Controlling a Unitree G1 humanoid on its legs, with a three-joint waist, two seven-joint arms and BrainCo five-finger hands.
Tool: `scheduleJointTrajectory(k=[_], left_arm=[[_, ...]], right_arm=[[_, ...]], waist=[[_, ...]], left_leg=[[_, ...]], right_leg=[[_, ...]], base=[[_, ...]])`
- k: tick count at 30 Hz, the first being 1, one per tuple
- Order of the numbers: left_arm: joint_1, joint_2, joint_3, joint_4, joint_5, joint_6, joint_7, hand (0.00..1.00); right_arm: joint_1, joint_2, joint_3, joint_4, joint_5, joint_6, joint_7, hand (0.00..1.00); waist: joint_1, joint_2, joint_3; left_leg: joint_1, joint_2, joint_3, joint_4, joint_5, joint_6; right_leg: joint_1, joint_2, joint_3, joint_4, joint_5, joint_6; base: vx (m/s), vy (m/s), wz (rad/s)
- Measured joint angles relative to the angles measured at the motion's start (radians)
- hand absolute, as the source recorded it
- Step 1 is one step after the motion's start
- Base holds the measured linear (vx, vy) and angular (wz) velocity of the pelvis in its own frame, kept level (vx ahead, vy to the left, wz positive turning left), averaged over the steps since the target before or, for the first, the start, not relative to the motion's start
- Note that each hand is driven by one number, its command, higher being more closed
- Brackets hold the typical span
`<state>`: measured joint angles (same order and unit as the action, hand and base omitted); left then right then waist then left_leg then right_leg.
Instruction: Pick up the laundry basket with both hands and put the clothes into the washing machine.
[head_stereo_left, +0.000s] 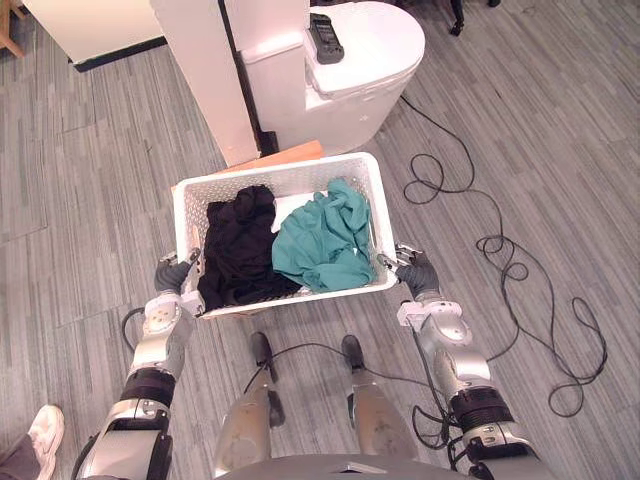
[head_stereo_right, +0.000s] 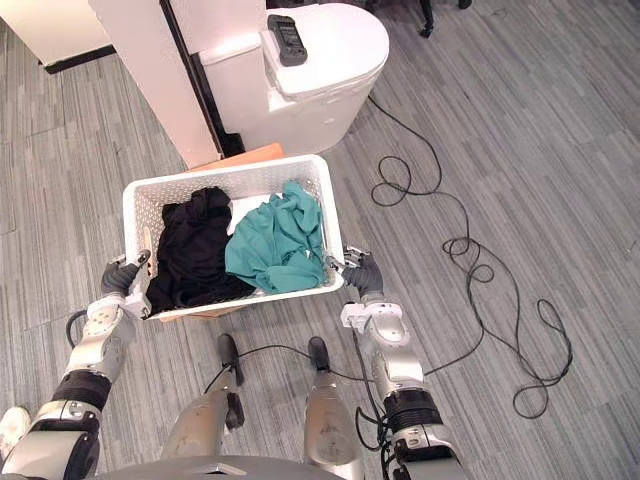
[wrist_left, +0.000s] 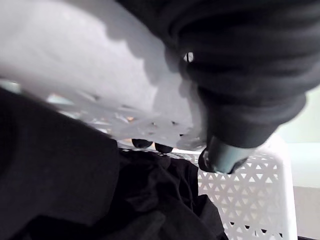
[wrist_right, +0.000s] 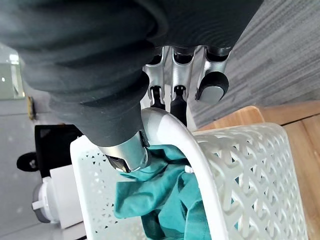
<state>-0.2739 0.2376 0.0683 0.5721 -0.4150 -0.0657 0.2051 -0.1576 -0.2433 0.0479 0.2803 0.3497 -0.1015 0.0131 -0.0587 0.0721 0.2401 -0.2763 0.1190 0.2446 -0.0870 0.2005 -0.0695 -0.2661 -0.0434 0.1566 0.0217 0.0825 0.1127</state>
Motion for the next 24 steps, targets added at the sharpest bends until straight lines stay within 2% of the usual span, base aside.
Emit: scheduleJointTrajectory(k=[10, 12, 14, 18, 20, 21, 22, 23, 24], left_arm=[[0.107, -0.028, -0.057, -0.114, 0.006, 0.001, -0.016, 1.00], [0.119, -0.045, -0.091, -0.129, 0.005, 0.001, -0.017, 1.00], [0.119, -0.058, -0.112, -0.130, 0.005, 0.000, -0.018, 1.00], [0.136, -0.082, -0.154, -0.130, 0.004, 0.001, -0.026, 1.00], [0.162, -0.092, -0.160, -0.130, 0.003, 0.004, -0.031, 1.00], [0.175, -0.093, -0.160, -0.130, 0.003, 0.006, -0.031, 1.00], [0.187, -0.100, -0.160, -0.130, 0.002, 0.008, -0.033, 1.00], [0.194, -0.101, -0.160, -0.130, 0.002, 0.010, -0.034, 1.00], [0.196, -0.107, -0.161, -0.131, 0.002, 0.015, -0.034, 1.00]], right_arm=[[0.172, 0.050, -0.092, -0.118, 0.011, -0.001, 0.016, 1.00], [0.226, 0.060, -0.132, -0.154, 0.018, -0.001, 0.027, 1.00], [0.261, 0.071, -0.162, -0.191, 0.019, -0.003, 0.030, 1.00], [0.326, 0.098, -0.222, -0.228, 0.020, -0.013, 0.031, 1.00], [0.342, 0.112, -0.229, -0.228, 0.039, -0.024, 0.031, 1.00], [0.346, 0.115, -0.229, -0.228, 0.041, -0.027, 0.031, 1.00], [0.350, 0.115, -0.229, -0.228, 0.041, -0.028, 0.031, 1.00], [0.351, 0.115, -0.231, -0.228, 0.041, -0.028, 0.030, 1.00], [0.351, 0.116, -0.238, -0.228, 0.041, -0.029, 0.031, 1.00]], waist=[[-0.013, -0.006, -0.102], [-0.022, -0.004, -0.133], [-0.034, -0.008, -0.138], [-0.041, -0.018, -0.158], [-0.041, -0.027, -0.163], [-0.038, -0.027, -0.163], [-0.036, -0.026, -0.164], [-0.034, -0.024, -0.165], [-0.024, -0.018, -0.166]], left_leg=[[0.049, 0.019, 0.049, 0.000, -0.027, -0.006], [0.058, 0.029, 0.058, 0.000, -0.031, -0.013], [0.071, 0.042, 0.058, 0.001, -0.031, -0.014], [0.105, 0.074, 0.056, 0.010, -0.033, -0.017], [0.096, 0.101, 0.061, 0.121, -0.086, -0.004], [0.093, 0.114, 0.064, 0.179, -0.116, 0.015], [0.085, 0.126, 0.061, 0.257, -0.153, 0.066], [0.075, 0.133, 0.034, 0.312, -0.175, 0.093], [0.063, 0.128, -0.051, 0.386, -0.218, 0.068]], right_leg=[[0.024, 0.018, 0.051, -0.005, -0.009, 0.000], [0.026, 0.030, 0.061, -0.002, -0.012, -0.004], [0.032, 0.044, 0.061, 0.011, -0.020, -0.008], [0.032, 0.086, 0.062, 0.087, -0.066, -0.023], [0.035, 0.117, 0.082, 0.149, -0.104, -0.037], [0.043, 0.128, 0.092, 0.167, -0.119, -0.048], [0.055, 0.137, 0.105, 0.188, -0.135, -0.064], [0.065, 0.144, 0.116, 0.190, -0.136, -0.067], [0.079, 0.157, 0.140, 0.191, -0.132, -0.075]], base=[[0.02, -0.042, -0.15], [0.03, -0.075, -0.18], [0.02, -0.085, -0.06], [0.03, -0.107, -0.06], [0.03, -0.117, -0.23], [0.01, -0.089, -0.32], [0.00, -0.084, -0.35], [-0.01, -0.078, -0.50], [-0.01, -0.025, -0.63]])
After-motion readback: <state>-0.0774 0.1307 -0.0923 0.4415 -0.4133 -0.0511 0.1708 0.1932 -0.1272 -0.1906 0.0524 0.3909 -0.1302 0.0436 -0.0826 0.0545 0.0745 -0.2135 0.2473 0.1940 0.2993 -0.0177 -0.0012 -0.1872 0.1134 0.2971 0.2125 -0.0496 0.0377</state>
